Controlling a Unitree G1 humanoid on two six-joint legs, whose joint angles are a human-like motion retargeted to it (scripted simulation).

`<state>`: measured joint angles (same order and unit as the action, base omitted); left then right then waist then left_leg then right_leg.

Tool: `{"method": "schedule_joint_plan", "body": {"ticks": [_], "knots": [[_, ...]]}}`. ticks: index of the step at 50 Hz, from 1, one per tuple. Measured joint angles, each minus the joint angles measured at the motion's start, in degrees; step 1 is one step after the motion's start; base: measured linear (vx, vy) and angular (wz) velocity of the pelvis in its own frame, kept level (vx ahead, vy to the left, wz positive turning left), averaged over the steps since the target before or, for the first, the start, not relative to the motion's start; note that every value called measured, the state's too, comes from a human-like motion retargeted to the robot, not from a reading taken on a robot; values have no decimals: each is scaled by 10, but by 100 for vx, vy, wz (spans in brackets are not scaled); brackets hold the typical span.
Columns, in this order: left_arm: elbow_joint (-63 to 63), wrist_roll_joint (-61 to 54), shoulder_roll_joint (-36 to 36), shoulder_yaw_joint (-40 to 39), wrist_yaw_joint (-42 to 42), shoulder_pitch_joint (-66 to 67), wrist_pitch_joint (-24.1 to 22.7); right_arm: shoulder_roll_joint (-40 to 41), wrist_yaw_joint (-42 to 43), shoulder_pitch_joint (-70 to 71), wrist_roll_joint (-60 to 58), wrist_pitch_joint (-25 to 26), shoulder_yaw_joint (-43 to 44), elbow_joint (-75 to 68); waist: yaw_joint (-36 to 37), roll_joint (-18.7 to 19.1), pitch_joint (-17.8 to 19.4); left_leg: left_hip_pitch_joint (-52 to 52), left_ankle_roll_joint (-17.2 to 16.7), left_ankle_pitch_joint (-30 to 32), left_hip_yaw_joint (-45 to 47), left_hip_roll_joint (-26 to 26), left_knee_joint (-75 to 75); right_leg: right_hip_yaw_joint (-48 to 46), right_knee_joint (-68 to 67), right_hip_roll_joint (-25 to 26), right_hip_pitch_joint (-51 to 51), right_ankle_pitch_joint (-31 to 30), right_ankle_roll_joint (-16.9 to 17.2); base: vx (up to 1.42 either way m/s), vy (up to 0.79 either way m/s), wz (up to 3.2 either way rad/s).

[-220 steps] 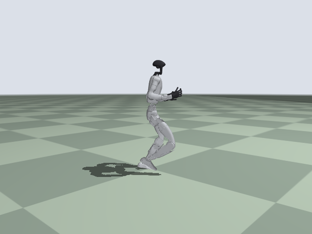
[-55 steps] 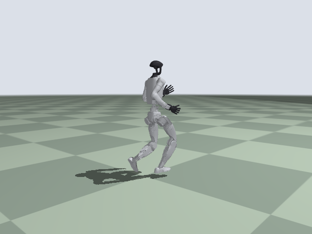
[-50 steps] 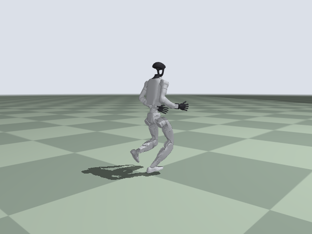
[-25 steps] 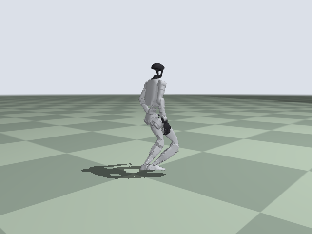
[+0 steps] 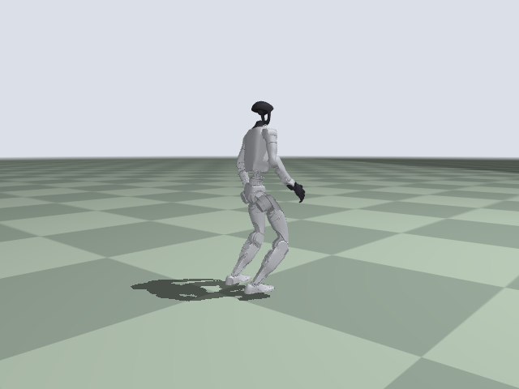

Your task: Run

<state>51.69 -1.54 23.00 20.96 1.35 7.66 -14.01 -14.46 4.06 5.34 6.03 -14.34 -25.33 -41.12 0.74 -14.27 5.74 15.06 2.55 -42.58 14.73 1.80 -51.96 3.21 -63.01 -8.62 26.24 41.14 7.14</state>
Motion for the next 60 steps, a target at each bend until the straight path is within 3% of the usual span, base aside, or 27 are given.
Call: {"method": "schedule_joint_plan", "body": {"ticks": [4,7,10,13,16,20,23,25,30,32,38,40,43,45,47,50,53,55,58,60], "knots": [[76,32,6,-33,-3,40,9,-44,53,41,-7,-15,27,186,9,34,15,70,-4,-28,18,-117,-185,-21,0,58,-1,23,-37,7,-9,-19],[44,13,2,-49,-23,86,3,-59,71,17,4,-6,49,276,21,69,-9,120,-27,26,11,-183,-218,-31,52,103,5,-55,-35,8,-4,-48],[-33,-34,-4,-49,-42,113,-3,-55,64,-29,22,-1,46,269,14,78,-35,129,-63,111,3,-166,-158,-27,73,103,23,-167,6,7,1,-26],[-121,-79,-7,-35,-28,99,-9,-47,55,-66,44,-3,39,213,-11,75,-39,111,-80,141,-4,-110,-101,-33,-11,60,57,-176,13,2,5,-11],[-206,-97,2,-19,3,62,-32,-30,64,-109,68,0,37,167,-41,82,-32,104,-77,91,-6,-89,-123,-34,-137,24,92,-114,-15,-3,7,11],[-342,-69,63,-3,70,-35,-65,-8,94,-146,99,0,49,123,-82,81,-10,109,-39,-60,8,-76,-192,-15,-279,-31,140,-23,-47,-3,5,54],[-429,-53,94,1,124,-113,-66,12,103,-149,108,0,71,102,-96,57,2,101,-14,-66,20,-44,-167,-2,-288,-73,154,-19,-40,-1,-2,54],[-443,-69,81,-1,128,-112,-71,12,96,-151,104,-2,75,100,-89,64,-1,61,-25,-22,3,-32,-100,-15,-220,-65,120,-43,-30,8,-7,-24],[-309,-77,21,9,79,-32,-57,1,80,-111,73,1,60,124,-85,42,-61,20,-80,270,1,-13,97,-29,-3,-53,59,-199,25,8,-13,-17],[-240,-66,13,14,64,-8,-49,-8,84,-85,67,-11,47,161,-73,41,-73,47,-83,289,10,-27,75,-35,26,-38,60,-233,35,-2,-10,-62],[-99,-32,4,12,38,60,-19,-33,127,13,40,-72,41,350,-26,53,-69,122,-32,171,13,-62,-104,-40,5,11,54,-206,36,-8,-5,-88],[-82,-23,5,11,40,73,-18,-38,151,44,21,-86,45,403,-11,59,-64,144,-10,103,13,-74,-177,-36,-27,24,56,-139,17,-11,-2,-88],[-93,-2,16,19,68,46,-29,-50,184,79,-33,-78,38,417,1,66,-41,173,22,-12,13,-90,-264,-42,-96,30,72,12,-30,-11,-1,-66],[-126,12,26,39,99,-14,-40,-53,195,88,-69,-58,18,359,-3,60,-16,184,51,-71,16,-88,-289,-44,-147,27,92,59,-38,-13,-2,20],[-208,16,36,71,128,-95,-58,-50,180,71,-86,-41,-5,251,-23,36,0,195,81,-74,20,-56,-256,-44,-199,-11,126,32,-21,-17,-4,95],[-431,-8,55,91,150,-205,-95,-45,120,-6,-68,-22,-32,120,-37,23,13,177,78,-74,14,-27,-208,-48,-271,-44,158,-24,-10,-7,-4,45],[-686,-40,66,58,185,-290,-123,-65,48,-115,-33,-10,-17,106,-46,36,15,137,34,3,-9,-15,-105,-53,-282,-45,165,-81,0,-4,-8,11],[-807,-52,67,37,199,-318,-138,-81,15,-183,-23,-6,3,134,-60,42,3,127,-11,112,-26,0,-26,-54,-254,-53,169,-112,0,-3,-14,37],[-893,-63,67,26,198,-308,-161,-92,-12,-246,-21,-10,28,198,-78,45,-25,146,-58,252,-35,10,51,-55,-162,-64,172,-163,5,-3,-16,61],[-909,-70,69,29,193,-281,-169,-94,-18,-256,-21,-14,39,239,-73,54,-36,170,-69,275,-33,-7,36,-62,-91,-58,159,-184,8,-4,-14,32]]}}
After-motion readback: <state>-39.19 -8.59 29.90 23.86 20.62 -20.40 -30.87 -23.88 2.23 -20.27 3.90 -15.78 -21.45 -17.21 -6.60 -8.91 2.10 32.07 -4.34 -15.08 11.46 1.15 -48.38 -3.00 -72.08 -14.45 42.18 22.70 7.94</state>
